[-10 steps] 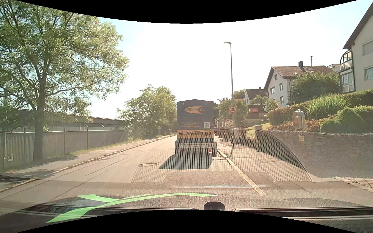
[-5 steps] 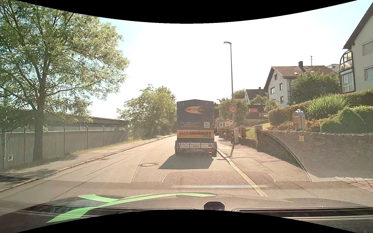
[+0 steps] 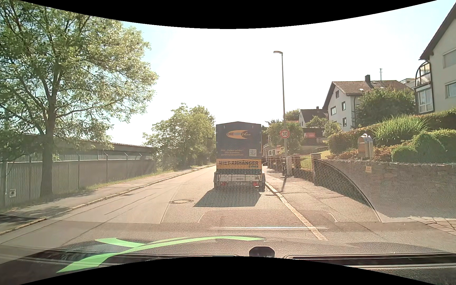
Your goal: Follow the waypoints while adhering to traffic rules and regulations
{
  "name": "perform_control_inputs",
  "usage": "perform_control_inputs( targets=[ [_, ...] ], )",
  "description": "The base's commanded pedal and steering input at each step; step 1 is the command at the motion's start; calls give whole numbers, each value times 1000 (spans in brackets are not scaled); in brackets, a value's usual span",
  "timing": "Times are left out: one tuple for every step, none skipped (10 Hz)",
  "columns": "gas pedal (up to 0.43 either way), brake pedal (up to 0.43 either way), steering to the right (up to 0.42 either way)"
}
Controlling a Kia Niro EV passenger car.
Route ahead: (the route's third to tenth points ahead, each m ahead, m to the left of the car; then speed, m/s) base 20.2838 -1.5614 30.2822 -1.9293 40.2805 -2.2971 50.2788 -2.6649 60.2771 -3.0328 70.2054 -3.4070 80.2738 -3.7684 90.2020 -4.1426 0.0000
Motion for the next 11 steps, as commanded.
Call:
perform_control_inputs(
  targets=[
    [0,427,-23],
    [0,427,-23],
    [0,427,-23],
    [0,409,-24],
    [0,360,-30],
    [0,329,-41],
    [0,329,-52],
    [0,329,-73],
    [0,329,-93],
    [0,329,-111],
    [0,323,-129]
  ],
)
